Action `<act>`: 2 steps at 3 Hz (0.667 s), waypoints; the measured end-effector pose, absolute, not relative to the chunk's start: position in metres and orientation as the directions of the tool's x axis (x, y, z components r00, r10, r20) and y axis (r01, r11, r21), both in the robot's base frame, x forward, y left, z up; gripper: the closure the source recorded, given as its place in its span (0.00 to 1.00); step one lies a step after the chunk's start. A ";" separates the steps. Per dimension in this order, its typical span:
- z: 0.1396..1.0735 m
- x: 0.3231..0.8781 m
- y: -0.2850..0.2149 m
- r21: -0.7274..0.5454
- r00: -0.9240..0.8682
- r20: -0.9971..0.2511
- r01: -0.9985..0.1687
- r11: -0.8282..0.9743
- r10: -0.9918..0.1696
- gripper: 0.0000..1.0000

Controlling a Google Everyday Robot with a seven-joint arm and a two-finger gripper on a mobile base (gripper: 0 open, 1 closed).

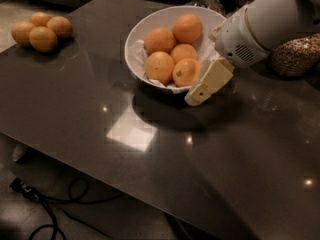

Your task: Pick orange from white bowl

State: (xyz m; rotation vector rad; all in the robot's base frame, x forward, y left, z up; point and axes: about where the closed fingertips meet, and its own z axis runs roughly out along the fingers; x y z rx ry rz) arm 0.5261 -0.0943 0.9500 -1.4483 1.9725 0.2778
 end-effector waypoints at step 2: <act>0.979 0.551 -0.094 -0.197 -0.305 -0.727 -0.766 0.612 -0.615 0.00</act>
Offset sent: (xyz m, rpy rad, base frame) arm 0.0392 -0.0143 0.0468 0.1596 -0.1184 -0.4418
